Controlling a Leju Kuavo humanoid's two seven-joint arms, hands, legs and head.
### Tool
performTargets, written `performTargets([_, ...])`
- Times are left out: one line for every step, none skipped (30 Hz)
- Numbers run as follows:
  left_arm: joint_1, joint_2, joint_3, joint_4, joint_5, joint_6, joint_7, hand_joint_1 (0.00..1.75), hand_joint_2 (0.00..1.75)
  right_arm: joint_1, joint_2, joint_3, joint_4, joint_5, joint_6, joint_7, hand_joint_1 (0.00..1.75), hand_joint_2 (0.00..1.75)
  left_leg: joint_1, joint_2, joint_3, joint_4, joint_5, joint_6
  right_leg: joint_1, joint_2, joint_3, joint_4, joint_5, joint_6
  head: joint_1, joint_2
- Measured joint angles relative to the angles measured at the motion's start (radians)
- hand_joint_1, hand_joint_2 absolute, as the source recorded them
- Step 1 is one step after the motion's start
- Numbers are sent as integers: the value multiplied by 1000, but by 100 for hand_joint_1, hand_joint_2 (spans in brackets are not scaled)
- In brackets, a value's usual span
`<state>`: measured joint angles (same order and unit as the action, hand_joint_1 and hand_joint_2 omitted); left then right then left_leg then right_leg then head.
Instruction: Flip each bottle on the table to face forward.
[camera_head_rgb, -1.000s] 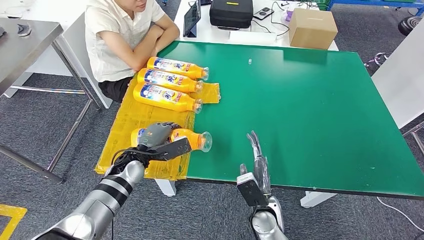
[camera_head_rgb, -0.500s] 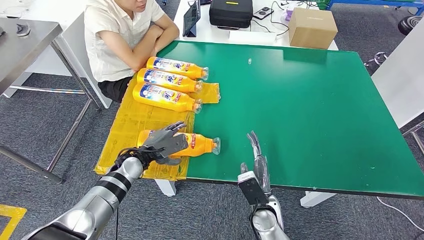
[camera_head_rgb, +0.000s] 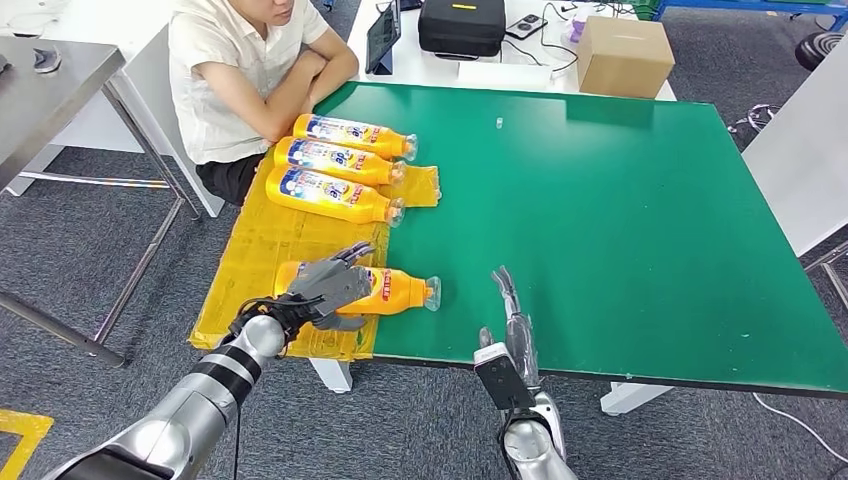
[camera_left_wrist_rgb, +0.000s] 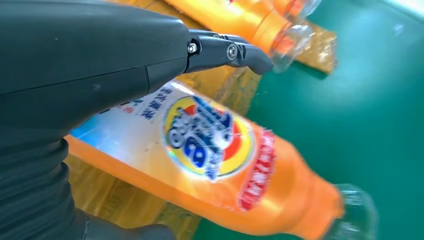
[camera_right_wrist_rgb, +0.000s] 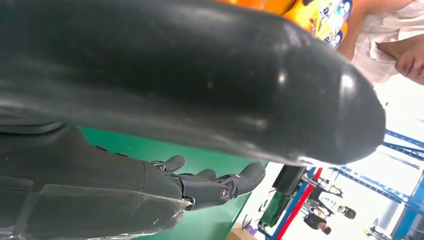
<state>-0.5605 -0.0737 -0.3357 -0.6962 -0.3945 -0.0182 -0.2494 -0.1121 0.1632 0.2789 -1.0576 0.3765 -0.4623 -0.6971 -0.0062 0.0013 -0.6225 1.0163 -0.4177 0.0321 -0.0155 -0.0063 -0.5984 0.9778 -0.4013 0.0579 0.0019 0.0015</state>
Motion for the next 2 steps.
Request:
performTargets([12,-1,-2,-21,4,12,-7,0,175,0,-1,0,1,0,-2,0,0,0,0,0,0,0,0,0,0,0,0,0,0,0,0,0])
performTargets([18,-1,-3,-32,6,18,-10,0,175,1,-1,0,1,0,-4,0,0,0,0,0,0,0,0,0,0,0,0,0,0,0,0,0])
